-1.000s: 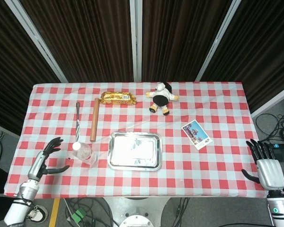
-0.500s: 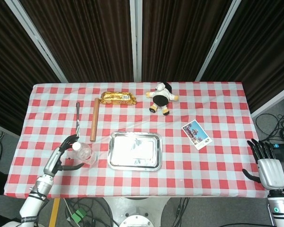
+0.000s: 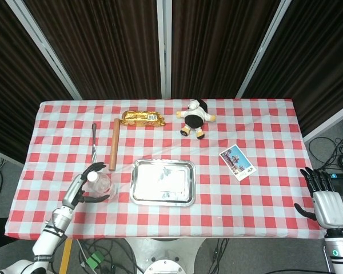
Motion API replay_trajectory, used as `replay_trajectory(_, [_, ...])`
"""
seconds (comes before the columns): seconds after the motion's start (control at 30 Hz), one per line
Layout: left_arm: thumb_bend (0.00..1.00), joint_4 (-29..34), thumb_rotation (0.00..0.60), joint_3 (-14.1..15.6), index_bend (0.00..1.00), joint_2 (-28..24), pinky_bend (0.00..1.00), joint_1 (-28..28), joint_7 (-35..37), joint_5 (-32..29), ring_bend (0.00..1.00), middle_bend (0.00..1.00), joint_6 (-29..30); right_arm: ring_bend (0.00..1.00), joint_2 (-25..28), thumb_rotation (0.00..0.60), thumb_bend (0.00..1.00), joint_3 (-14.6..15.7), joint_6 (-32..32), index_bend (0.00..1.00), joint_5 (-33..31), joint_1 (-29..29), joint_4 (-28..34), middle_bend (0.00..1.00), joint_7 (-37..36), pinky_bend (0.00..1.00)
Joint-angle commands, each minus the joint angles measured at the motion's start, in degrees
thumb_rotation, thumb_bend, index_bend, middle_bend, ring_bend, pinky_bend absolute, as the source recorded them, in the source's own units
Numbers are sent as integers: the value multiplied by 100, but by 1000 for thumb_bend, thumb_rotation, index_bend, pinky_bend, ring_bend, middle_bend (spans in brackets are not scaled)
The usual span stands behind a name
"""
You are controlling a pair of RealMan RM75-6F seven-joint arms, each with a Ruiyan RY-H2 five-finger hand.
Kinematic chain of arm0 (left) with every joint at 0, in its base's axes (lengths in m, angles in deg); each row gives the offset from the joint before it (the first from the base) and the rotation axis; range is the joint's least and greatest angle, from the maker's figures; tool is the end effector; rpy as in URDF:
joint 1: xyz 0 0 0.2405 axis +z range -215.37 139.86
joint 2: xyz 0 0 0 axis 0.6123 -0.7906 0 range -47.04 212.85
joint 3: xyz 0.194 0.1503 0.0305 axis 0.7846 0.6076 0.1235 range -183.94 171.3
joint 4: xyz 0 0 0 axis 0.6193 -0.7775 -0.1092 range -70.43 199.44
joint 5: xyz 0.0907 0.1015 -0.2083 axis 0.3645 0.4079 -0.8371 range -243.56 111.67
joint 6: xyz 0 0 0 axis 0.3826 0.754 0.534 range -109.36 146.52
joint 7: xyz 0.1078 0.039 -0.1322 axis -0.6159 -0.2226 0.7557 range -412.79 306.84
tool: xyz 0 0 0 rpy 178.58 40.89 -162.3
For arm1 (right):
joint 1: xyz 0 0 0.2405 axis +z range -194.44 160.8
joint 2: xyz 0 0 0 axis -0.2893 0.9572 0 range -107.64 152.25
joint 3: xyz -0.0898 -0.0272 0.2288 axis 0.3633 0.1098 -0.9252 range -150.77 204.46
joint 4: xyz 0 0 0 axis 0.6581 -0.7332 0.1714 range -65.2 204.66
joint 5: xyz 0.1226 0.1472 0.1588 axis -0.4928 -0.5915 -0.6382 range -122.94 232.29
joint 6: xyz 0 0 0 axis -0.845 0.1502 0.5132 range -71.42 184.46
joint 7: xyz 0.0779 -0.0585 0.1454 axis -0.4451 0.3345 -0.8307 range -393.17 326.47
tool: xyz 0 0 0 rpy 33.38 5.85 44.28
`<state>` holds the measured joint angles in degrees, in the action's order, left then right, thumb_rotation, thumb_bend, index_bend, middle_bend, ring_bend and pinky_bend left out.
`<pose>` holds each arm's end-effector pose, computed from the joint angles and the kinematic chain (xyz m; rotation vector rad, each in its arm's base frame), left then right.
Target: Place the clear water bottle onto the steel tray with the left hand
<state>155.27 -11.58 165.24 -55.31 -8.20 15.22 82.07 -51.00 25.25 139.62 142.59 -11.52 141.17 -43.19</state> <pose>-0.2363 0.2679 -0.0327 -1.1029 -1.9818 -1.4631 -0.3780 -0.2165 0.0996 1.4313 -0.9040 0.8610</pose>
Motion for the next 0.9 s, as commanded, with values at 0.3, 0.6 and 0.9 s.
replay_trajectory(0.3, [138, -100, 600, 72, 483, -18, 290, 45, 35, -25, 302, 484, 79, 0, -3, 600, 108, -4, -8, 65, -8, 2, 7, 47, 14, 0])
replay_trajectory(0.6, [215, -52, 600, -126, 576, 129, 430, 44, -286, -321, 416, 576, 201, 0, -8, 600, 108, 2, -33, 65, -9, 10, -5, 46, 8, 0])
replay_trajectory(0.9, [243, 145, 600, -377, 612, 21, 484, -61, -509, -340, 463, 613, 315, 0, 3, 600, 107, -6, -39, 65, -26, 8, 0, 45, -22, 0])
